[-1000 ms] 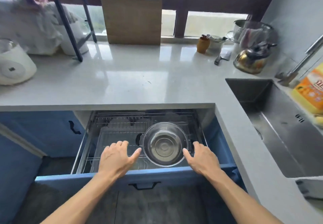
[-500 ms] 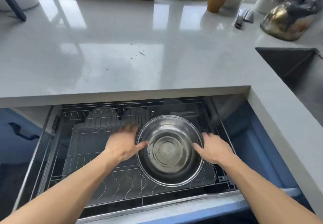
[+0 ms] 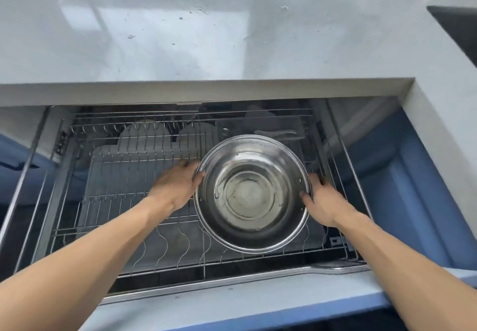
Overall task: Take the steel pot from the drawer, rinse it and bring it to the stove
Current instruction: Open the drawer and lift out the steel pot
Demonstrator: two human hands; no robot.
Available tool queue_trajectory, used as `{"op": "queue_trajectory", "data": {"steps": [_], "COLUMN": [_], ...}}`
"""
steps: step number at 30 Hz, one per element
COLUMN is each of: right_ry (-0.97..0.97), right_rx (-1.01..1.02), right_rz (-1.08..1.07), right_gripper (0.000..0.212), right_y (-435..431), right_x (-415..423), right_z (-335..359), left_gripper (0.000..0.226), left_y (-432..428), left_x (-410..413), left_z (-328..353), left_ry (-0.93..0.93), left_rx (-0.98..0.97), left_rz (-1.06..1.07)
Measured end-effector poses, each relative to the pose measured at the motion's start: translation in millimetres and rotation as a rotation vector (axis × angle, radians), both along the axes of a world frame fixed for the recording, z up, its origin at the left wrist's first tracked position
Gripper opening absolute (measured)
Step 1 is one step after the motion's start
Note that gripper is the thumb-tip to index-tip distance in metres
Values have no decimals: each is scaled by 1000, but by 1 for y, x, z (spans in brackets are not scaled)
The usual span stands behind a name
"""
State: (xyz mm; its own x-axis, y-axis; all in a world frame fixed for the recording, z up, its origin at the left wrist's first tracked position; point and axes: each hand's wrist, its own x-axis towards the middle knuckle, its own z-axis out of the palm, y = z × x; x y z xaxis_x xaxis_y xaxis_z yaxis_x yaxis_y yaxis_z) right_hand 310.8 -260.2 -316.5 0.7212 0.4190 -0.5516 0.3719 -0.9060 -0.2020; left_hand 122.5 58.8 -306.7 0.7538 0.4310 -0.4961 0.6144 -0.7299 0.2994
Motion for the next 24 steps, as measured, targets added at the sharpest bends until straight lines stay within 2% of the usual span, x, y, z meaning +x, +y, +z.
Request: {"op": "queue_trajectory", "data": {"steps": [5, 12, 15, 21, 24], "right_ry": [-2, -42, -8, 9, -7], "right_rx": [37, 34, 25, -10, -12], "right_rz": [-18, -7, 21, 63, 83], "right_gripper": [39, 46, 46, 31, 30], "right_y": [6, 10, 5, -6, -10], "right_x": [4, 19, 22, 15, 14], "right_z": [3, 49, 88, 217, 277], "left_gripper": [51, 45, 44, 40, 40], "left_y": [-2, 10, 7, -5, -7], "left_x": [-2, -4, -8, -22, -25], "left_z": [-2, 28, 73, 197, 258], "left_ry": [-41, -74, -97, -90, -102], "left_rx": [9, 43, 62, 41, 48], "left_rz": [52, 4, -16, -19, -14]}}
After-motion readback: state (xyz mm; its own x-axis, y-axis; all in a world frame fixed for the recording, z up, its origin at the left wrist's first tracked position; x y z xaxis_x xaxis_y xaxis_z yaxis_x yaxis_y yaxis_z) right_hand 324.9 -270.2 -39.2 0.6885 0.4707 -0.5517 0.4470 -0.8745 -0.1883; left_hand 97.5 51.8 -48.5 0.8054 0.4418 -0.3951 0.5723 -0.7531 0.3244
